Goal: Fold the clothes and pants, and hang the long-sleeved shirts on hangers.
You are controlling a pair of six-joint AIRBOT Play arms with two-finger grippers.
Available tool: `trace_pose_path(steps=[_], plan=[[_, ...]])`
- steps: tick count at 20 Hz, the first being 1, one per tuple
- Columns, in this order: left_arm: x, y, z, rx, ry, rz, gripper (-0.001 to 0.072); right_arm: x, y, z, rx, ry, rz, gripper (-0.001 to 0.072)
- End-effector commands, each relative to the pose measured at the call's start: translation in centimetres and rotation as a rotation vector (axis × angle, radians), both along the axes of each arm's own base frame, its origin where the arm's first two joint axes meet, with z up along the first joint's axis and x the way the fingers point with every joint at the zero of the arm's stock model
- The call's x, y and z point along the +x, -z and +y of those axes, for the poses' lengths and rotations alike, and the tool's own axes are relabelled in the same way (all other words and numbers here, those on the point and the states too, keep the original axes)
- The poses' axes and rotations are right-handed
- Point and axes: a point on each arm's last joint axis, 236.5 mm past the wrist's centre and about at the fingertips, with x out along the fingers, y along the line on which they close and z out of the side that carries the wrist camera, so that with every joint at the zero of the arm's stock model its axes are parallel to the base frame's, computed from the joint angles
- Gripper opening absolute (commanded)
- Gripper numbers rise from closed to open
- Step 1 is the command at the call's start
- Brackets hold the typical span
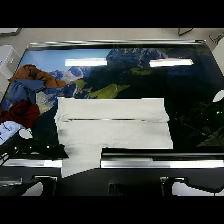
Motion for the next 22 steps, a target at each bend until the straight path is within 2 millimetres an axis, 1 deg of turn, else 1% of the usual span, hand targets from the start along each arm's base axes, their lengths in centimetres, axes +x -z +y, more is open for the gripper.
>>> trace_pose_path(steps=[1, 3, 4, 5, 6, 7, 9, 11, 12, 14, 15, 16, 20, 21, 22], plan=[[-0.5, -0.1, -0.6, -0.011, 0.012, 0.011, 0.0022, -0.9, 0.5, 0.3, 0.008, -0.009, 0.014, 0.0596], [-0.5, -0.2, -0.6, -0.011, 0.016, 0.003, 0.0022, -3.4, 2.3, 1.4, 0.033, -0.025, 0.058, 0.0617], [-0.4, -0.2, -0.6, -0.011, 0.019, -0.002, 0.0021, -4.9, 3.5, 2.0, 0.046, -0.021, 0.090, 0.0621], [-0.4, -0.2, -0.6, -0.011, 0.019, -0.003, 0.0021, -5.9, 4.6, 2.5, 0.060, -0.024, 0.107, 0.0621], [-0.4, -0.3, -0.6, -0.011, 0.019, -0.003, 0.0021, -6.4, 5.4, 3.0, 0.076, -0.029, 0.108, 0.0622], [-0.2, -0.3, -0.6, -0.011, 0.019, -0.008, 0.0022, -6.6, 6.1, 3.3, 0.080, -0.025, 0.098, 0.0622], [0.0, -0.5, -0.6, -0.010, 0.020, -0.015, 0.0022, -6.4, 7.0, 3.4, 0.076, -0.012, 0.077, 0.0620], [0.2, -0.7, -0.6, -0.014, 0.024, -0.016, 0.0021, -5.7, 7.6, 4.0, 0.091, 0.014, 0.046, 0.0608], [0.2, -0.9, -0.6, -0.015, 0.027, -0.016, 0.0022, -5.0, 7.8, 4.4, 0.102, 0.034, 0.017, 0.0573], [0.3, -1.1, -0.6, -0.018, 0.030, -0.018, 0.0022, -3.1, 8.1, 4.9, 0.116, 0.076, -0.055, 0.0537], [0.4, -1.3, -0.6, -0.021, 0.034, -0.017, 0.0022, -2.2, 8.1, 5.2, 0.128, 0.097, -0.084, 0.0536], [0.4, -1.4, -0.6, -0.023, 0.038, -0.016, 0.0022, -1.6, 8.0, 5.5, 0.140, 0.108, -0.108, 0.0519], [1.3, -2.0, -0.3, -0.016, 0.046, -0.037, 0.0022, -1.5, 8.0, 5.2, 0.130, 0.098, -0.111, 0.0404], [1.4, -2.1, -0.2, -0.014, 0.050, -0.040, 0.0021, -1.5, 8.0, 5.2, 0.132, 0.098, -0.110, 0.0363], [1.5, -2.2, -0.2, -0.014, 0.051, -0.043, 0.0022, -1.6, 8.0, 5.3, 0.134, 0.098, -0.107, 0.0281]])
